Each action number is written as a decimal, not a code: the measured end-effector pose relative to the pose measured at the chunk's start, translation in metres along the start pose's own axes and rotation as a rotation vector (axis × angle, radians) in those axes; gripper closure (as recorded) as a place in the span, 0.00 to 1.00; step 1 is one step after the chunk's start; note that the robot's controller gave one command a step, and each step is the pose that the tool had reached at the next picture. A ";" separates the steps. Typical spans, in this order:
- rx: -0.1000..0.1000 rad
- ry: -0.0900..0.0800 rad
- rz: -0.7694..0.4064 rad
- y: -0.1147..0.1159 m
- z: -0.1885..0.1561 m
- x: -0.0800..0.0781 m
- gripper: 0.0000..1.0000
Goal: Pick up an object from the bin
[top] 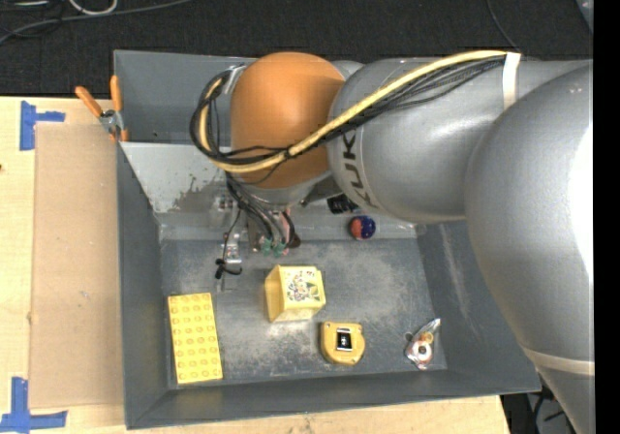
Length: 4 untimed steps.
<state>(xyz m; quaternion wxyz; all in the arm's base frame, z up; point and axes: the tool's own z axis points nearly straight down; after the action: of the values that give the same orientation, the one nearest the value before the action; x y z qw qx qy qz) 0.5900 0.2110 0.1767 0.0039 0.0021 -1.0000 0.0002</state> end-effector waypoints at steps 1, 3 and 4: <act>-0.001 -0.006 0.005 -0.001 -0.005 -0.001 0.00; 0.000 -0.002 -0.432 0.020 0.078 0.036 0.00; -0.001 -0.001 -0.845 0.032 0.074 0.078 0.00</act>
Offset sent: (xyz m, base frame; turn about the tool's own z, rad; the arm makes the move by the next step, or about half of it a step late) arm -0.0503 0.0289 -0.1067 -0.5183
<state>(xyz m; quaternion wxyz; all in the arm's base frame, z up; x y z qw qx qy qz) 0.5113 0.2423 0.1031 0.0032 0.4120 -0.9112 -0.0018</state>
